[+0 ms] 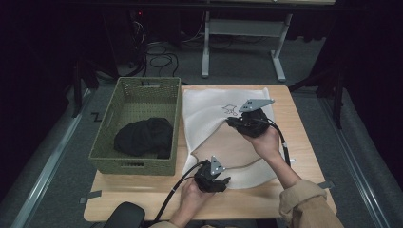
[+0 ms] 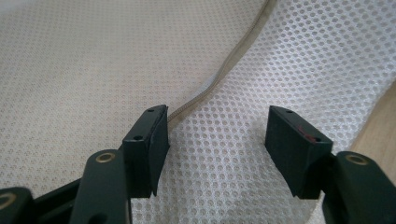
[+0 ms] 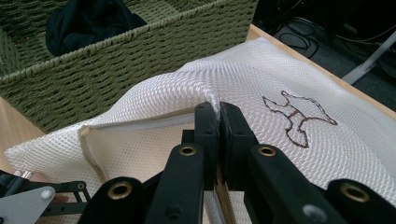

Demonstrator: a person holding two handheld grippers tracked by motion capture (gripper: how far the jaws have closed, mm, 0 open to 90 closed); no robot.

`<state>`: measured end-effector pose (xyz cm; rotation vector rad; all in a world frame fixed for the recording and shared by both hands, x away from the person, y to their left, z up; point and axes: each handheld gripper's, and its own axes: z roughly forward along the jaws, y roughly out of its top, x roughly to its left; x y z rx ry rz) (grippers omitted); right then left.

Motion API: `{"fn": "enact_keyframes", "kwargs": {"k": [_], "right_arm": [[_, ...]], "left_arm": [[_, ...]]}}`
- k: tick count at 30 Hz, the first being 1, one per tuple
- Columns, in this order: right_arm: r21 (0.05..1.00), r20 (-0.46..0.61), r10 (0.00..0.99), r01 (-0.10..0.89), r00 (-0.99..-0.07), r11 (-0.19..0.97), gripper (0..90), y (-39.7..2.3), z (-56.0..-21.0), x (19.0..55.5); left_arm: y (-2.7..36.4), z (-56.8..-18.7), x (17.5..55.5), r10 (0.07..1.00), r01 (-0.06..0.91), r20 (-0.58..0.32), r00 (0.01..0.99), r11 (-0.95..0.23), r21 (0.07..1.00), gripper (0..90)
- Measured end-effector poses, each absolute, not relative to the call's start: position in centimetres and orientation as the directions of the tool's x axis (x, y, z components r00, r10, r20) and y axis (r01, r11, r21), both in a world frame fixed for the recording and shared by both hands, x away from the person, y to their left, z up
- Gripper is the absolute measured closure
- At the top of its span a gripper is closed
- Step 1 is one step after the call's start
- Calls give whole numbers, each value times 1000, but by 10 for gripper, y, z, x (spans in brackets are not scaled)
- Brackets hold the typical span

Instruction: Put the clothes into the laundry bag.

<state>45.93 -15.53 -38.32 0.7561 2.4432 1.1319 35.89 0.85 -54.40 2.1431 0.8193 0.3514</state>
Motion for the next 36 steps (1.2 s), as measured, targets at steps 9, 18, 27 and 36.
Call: {"fn": "enact_keyframes", "kwargs": {"k": [9,18,27,36], "right_arm": [[793,-85,600,311,-796,524,876,-159,-373,460],[801,-81,600,306,-796,514,876,-160,-366,463],[790,-111,594,292,-797,539,875,-158,-361,462],[777,-114,605,308,-788,549,876,-157,-370,465]], "left_arm": [[8,-544,358,665,439,-18,747,-473,764,405],[8,-544,358,667,440,-18,745,-471,764,409],[8,-544,358,695,455,-12,718,-458,764,408],[8,-542,360,683,462,-23,730,-468,753,391]]}}
